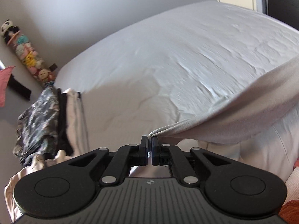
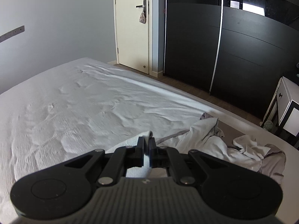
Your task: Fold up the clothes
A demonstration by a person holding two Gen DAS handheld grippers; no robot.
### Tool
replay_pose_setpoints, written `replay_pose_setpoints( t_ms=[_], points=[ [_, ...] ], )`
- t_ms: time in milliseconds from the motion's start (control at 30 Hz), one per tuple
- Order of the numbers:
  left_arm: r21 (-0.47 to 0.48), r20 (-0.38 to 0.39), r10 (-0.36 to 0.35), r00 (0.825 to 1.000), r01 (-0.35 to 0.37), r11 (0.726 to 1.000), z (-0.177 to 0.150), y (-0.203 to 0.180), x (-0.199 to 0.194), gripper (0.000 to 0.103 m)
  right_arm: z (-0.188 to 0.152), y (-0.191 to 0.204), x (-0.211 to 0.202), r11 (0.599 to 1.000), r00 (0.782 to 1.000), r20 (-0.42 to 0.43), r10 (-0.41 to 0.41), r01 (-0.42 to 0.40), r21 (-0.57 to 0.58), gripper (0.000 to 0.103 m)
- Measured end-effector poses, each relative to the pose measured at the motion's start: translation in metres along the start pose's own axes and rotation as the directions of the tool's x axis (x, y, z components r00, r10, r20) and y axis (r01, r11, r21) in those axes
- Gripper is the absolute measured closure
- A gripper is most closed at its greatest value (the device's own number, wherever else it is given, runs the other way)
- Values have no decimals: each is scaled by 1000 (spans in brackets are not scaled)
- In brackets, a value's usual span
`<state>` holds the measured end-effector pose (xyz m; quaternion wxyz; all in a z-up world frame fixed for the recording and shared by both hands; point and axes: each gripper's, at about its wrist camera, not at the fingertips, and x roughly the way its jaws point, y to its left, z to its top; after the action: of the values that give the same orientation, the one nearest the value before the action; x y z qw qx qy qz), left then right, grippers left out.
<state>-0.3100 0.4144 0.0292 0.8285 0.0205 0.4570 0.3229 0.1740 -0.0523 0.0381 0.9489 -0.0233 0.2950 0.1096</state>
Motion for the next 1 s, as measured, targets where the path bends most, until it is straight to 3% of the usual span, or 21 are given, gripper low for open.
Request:
replay_pose_setpoints(
  t_ms=[167,300,433,733,1000],
  points=[
    [-47,44,31,999,-29,998,3,20,-37,99,21,0,-40,999,994,104,34,-35,8,98],
    [-91,65,39,997,-33,995,4,37,-62,99,42,-4,-78,999,977,206,50,-53,8,98],
    [-91,38,56,998,-52,994,7,44,-61,99,55,1,-98,997,966,247,73,-66,-38,98],
    [-71,-125,88,988,-97,993,12,31,28,99,35,56,-16,991,990,132,56,-38,-131,98],
    [-46,-268,120,956,-137,990,41,39,122,99,34,142,77,958,996,89,25,2,-287,98]
  ],
)
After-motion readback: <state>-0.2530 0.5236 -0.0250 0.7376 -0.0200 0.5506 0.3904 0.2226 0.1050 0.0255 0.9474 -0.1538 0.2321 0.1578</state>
